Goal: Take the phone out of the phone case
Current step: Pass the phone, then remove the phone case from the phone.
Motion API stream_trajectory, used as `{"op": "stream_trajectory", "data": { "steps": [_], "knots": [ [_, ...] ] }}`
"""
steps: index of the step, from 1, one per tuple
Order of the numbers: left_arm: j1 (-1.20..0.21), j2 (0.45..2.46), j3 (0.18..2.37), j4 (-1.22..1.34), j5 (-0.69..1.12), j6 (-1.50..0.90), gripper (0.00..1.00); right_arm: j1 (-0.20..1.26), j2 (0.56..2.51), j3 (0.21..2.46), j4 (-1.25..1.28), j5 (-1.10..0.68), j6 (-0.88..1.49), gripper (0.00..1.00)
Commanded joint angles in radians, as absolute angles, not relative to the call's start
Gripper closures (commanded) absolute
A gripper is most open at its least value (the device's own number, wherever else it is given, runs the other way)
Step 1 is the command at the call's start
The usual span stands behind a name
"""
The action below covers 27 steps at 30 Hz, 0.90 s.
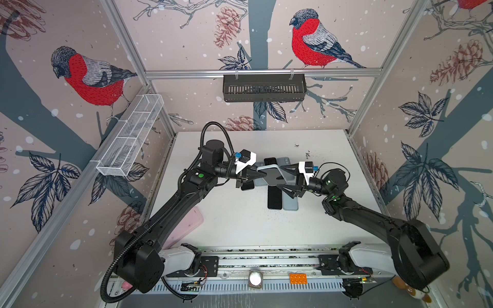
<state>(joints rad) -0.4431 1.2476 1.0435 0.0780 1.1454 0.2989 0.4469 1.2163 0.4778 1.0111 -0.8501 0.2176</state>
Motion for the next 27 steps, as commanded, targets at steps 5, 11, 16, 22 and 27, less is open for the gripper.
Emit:
{"op": "stream_trajectory", "data": {
  "steps": [5,11,16,22,27],
  "knots": [
    [-0.428,1.290,1.055,0.658,0.811,-0.439,1.00,0.416,1.078,0.413,1.051,-0.353,0.598,0.00],
    [-0.423,1.411,1.070,0.905,0.702,-1.025,1.00,0.413,1.072,0.439,1.051,-0.348,0.801,0.00],
    [-0.447,1.484,1.027,1.097,0.653,-1.354,1.00,0.413,1.107,0.451,1.135,-0.391,0.883,0.02],
    [-0.484,1.480,0.977,1.099,0.573,-1.453,1.00,0.379,1.212,0.458,1.297,-0.445,1.024,0.09],
    [-0.499,1.458,0.932,1.045,0.520,-1.500,1.00,0.374,1.327,0.474,1.519,-0.510,1.166,0.20]
  ]
}}
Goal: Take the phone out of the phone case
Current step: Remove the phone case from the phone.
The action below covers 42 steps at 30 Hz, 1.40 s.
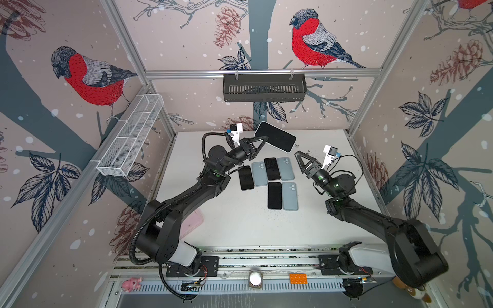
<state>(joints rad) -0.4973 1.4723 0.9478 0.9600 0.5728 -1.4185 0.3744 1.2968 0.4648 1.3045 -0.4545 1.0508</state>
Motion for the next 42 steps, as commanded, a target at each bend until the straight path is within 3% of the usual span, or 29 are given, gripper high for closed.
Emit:
{"op": "stream_trajectory", "data": {
  "steps": [1,42],
  "knots": [
    [-0.499,1.454,0.924,1.034,0.509,-1.502,1.00,0.375,1.341,0.470,1.559,-0.513,1.191,0.21],
    [-0.501,1.427,0.881,0.994,0.444,-1.481,1.00,0.481,1.519,0.581,1.658,-0.548,1.264,0.61]
  ]
}}
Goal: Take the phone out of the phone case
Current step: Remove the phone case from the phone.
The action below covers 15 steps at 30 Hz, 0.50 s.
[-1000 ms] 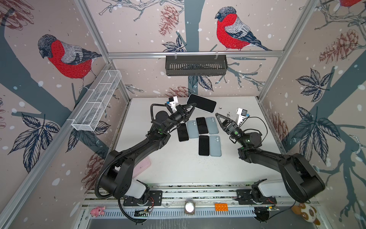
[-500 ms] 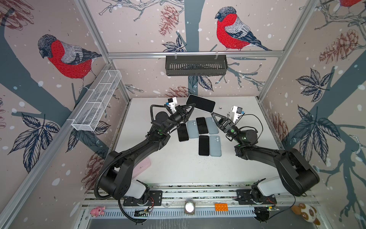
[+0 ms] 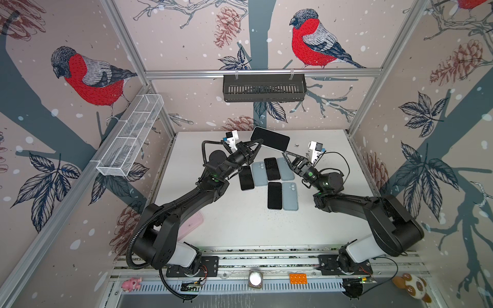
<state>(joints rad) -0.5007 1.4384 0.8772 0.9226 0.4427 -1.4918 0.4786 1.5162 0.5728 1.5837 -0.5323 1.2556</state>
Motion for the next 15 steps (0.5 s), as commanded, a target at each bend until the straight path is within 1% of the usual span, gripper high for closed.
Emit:
{"op": "stream_trajectory", "data": {
  "steps": [1,4,6,11,15],
  "knots": [
    [-0.502,1.426,0.881,0.993,0.445,-1.478,1.00,0.480,1.520,0.581,1.657,-0.546,1.263,0.62],
    [-0.502,1.421,0.881,0.990,0.444,-1.470,1.00,0.481,1.522,0.581,1.655,-0.550,1.265,0.66],
    [-0.502,1.421,0.883,0.988,0.446,-1.466,1.00,0.480,1.526,0.583,1.657,-0.550,1.267,0.70],
    [-0.503,1.418,0.889,0.974,0.449,-1.451,1.00,0.479,1.531,0.592,1.664,-0.558,1.273,0.76],
    [-0.506,1.419,0.893,0.974,0.451,-1.446,1.00,0.479,1.538,0.599,1.664,-0.570,1.276,0.85]
  ]
}}
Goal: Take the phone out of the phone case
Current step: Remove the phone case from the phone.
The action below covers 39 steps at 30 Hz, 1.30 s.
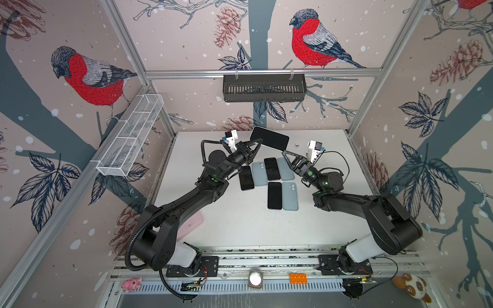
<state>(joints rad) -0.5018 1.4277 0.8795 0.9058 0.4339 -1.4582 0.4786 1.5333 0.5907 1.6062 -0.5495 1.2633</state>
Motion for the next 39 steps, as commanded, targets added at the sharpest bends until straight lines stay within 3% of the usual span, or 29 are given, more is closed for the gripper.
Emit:
{"op": "stream_trajectory", "data": {
  "steps": [1,8,16,33,34,39],
  "knots": [
    [-0.506,1.419,0.895,0.972,0.451,-1.445,1.00,0.479,1.539,0.598,1.670,-0.571,1.278,0.87],
    [-0.508,1.416,0.902,0.962,0.453,-1.443,1.00,0.479,1.563,0.585,1.718,-0.580,1.282,0.97],
    [-0.512,1.434,0.926,0.970,0.474,-1.494,1.00,0.481,1.621,0.553,1.865,-0.647,1.189,0.99],
    [-0.525,1.414,0.967,0.885,0.535,-1.476,1.00,0.418,1.662,0.524,1.865,-0.640,0.999,1.00],
    [-0.523,1.414,0.965,0.889,0.536,-1.476,1.00,0.413,1.658,0.517,1.864,-0.637,1.004,0.96],
    [-0.492,1.413,0.950,0.905,0.566,-1.471,1.00,0.321,1.569,0.450,1.783,-0.626,1.132,0.42]
  ]
}}
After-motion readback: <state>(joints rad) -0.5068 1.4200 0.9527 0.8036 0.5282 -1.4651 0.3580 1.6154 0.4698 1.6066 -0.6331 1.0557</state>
